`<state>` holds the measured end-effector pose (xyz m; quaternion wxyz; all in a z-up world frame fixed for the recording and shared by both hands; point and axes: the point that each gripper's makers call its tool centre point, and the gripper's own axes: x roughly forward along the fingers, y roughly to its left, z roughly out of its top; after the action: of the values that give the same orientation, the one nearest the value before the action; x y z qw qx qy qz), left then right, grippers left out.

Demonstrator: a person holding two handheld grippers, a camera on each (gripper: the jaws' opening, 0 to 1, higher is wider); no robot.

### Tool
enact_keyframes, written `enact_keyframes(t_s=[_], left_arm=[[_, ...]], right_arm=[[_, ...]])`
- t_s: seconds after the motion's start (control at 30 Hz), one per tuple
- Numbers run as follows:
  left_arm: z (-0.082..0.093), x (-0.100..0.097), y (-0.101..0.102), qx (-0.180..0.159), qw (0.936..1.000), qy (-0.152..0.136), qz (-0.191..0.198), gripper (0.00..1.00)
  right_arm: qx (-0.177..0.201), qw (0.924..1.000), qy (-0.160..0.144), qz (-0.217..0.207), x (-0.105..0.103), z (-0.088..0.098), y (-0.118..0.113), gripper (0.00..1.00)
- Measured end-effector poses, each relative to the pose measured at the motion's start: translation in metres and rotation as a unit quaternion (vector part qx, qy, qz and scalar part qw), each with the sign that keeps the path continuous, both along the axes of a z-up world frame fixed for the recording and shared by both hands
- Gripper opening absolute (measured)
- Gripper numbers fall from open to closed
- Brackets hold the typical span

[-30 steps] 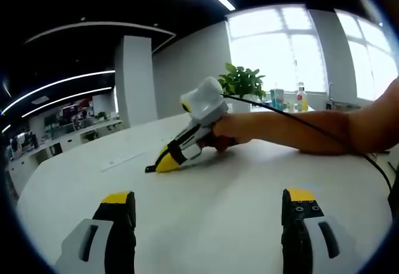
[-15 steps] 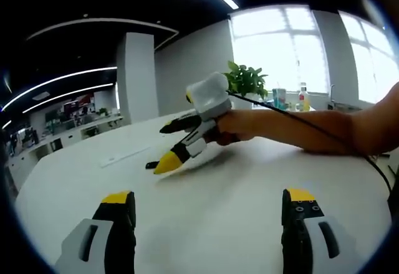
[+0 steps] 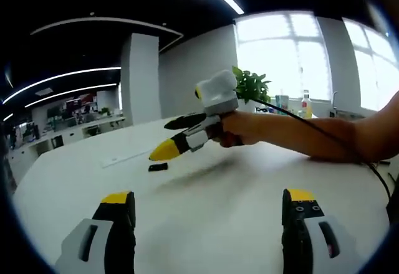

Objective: Snap the two parts of the plastic buckle together until the buckle closes and remains connected.

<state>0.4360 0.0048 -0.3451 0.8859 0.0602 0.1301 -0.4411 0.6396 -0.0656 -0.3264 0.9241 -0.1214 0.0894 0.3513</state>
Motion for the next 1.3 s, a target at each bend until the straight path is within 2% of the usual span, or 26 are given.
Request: enact_keyframes(t_s=[0.13,0.2,0.37,0.43,0.5,0.57,0.73,0.83,0.97,1.1,1.3], left_arm=[[0.001,0.002,0.003,-0.001,1.0,-0.002,0.009,1.0],[0.003,0.003,0.004,-0.004,0.9999,-0.003,0.01,1.0],[0.008,0.01,0.012,-0.013,0.9997,0.001,0.021,1.0],[0.008,0.01,0.012,-0.014,0.9996,0.002,0.023,1.0],[0.007,0.009,0.012,-0.012,0.9996,0.001,0.024,1.0],[0.006,0.009,0.011,-0.01,0.9997,0.001,0.024,1.0],[0.01,0.009,0.014,-0.013,0.9994,-0.009,0.032,1.0],[0.01,0.01,0.016,-0.013,0.9993,-0.008,0.035,1.0],[0.008,0.011,0.018,-0.012,0.9992,-0.008,0.038,1.0],[0.005,0.016,0.023,-0.005,0.9991,-0.008,0.042,1.0],[0.002,0.02,0.028,0.002,0.9985,-0.011,0.053,1.0]], right_arm=[[0.005,0.9999,-0.002,-0.013,0.003,0.002,-0.003,1.0],[0.014,0.9993,-0.003,-0.034,0.007,0.004,-0.008,1.0],[0.009,0.998,-0.004,-0.063,0.007,0.0,-0.017,1.0],[0.004,0.9981,-0.003,-0.061,0.002,-0.005,-0.016,1.0],[-0.024,0.9975,-0.026,-0.061,0.001,-0.003,-0.019,1.0],[-0.021,0.9963,-0.044,-0.07,-0.003,0.003,-0.02,1.0],[-0.015,0.9964,-0.048,-0.068,-0.009,0.007,-0.019,1.0],[-0.023,0.9957,-0.063,-0.064,-0.017,0.009,-0.019,0.98],[-0.003,0.9959,-0.063,-0.065,-0.02,0.015,-0.018,1.0],[-0.021,0.9955,-0.065,-0.064,-0.024,0.009,-0.018,1.0],[-0.013,0.9954,-0.067,-0.067,-0.029,0.01,-0.022,1.0]])
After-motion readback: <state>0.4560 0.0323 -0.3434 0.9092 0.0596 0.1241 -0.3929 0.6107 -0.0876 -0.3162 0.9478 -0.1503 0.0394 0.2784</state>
